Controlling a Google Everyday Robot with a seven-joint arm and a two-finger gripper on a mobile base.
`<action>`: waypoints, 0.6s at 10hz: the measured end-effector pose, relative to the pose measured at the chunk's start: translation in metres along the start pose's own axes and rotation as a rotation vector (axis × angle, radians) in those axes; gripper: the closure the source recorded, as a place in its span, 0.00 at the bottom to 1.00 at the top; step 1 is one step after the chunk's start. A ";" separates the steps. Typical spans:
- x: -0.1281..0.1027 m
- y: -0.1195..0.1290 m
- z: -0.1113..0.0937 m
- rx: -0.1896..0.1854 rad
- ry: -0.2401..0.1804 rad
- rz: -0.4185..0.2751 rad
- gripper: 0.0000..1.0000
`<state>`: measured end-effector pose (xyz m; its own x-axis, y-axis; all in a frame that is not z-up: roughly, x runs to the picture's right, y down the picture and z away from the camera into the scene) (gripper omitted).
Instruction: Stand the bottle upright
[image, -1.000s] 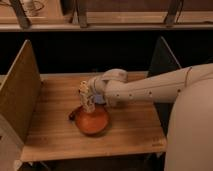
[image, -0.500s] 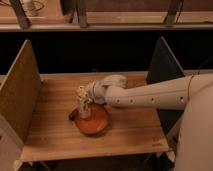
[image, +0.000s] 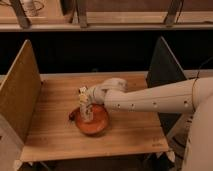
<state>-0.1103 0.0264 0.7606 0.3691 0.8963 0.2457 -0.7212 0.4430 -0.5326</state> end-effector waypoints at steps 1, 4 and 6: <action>0.000 0.000 -0.001 0.007 0.004 -0.001 1.00; 0.001 0.001 -0.002 0.011 0.009 0.002 0.96; 0.001 0.001 -0.002 0.011 0.009 0.002 0.77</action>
<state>-0.1096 0.0279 0.7586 0.3727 0.8972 0.2369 -0.7285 0.4411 -0.5242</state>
